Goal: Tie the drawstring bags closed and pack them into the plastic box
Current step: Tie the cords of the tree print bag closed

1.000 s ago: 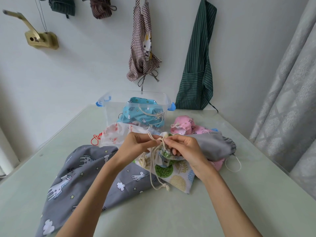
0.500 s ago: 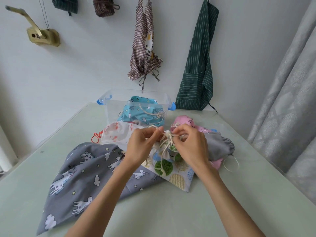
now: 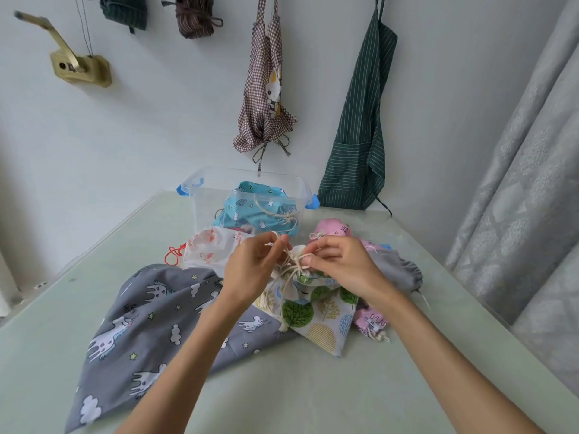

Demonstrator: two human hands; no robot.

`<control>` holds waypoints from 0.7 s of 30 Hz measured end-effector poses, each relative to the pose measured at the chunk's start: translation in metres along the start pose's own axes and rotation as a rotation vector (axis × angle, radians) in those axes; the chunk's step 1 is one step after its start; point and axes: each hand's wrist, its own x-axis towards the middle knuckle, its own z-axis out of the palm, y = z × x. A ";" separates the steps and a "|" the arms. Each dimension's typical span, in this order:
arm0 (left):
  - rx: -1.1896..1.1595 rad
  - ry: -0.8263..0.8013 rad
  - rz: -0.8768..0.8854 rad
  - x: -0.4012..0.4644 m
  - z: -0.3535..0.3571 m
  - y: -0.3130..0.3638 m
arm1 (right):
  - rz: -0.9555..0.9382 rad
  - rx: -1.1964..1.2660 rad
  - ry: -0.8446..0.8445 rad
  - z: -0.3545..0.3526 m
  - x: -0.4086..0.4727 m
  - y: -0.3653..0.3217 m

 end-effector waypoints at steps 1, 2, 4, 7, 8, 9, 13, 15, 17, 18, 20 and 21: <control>0.004 -0.002 -0.006 0.000 -0.001 0.000 | 0.003 0.008 -0.012 0.000 0.000 0.000; 0.005 -0.010 -0.013 -0.001 -0.001 0.000 | 0.012 -0.005 -0.033 -0.001 0.000 -0.001; 0.006 -0.026 -0.017 -0.001 0.000 0.000 | 0.023 -0.080 -0.060 -0.001 0.001 0.000; 0.011 -0.015 -0.009 -0.001 0.000 0.000 | 0.051 -0.213 -0.064 0.000 0.004 0.001; 0.018 -0.009 -0.008 -0.001 0.000 0.001 | 0.069 -0.237 -0.074 0.001 0.005 0.001; 0.024 -0.004 -0.005 -0.001 0.000 0.001 | 0.089 -0.252 -0.087 0.001 0.005 0.000; -0.016 -0.014 0.007 -0.001 -0.001 0.001 | 0.188 -0.248 -0.142 -0.002 0.007 -0.003; -0.081 -0.034 0.015 0.000 0.000 0.002 | 0.239 -0.226 -0.198 -0.006 0.008 -0.008; -0.172 -0.046 0.022 0.000 0.000 0.002 | 0.262 -0.249 -0.246 -0.009 0.007 -0.013; -0.213 -0.045 0.028 0.000 0.000 0.003 | 0.249 -0.269 -0.236 -0.011 0.008 -0.015; -0.242 -0.028 0.045 0.001 -0.001 0.003 | 0.194 -0.253 -0.122 -0.011 0.009 -0.017; -0.224 -0.021 0.056 0.001 -0.002 0.003 | 0.188 -0.167 -0.058 -0.011 0.010 -0.016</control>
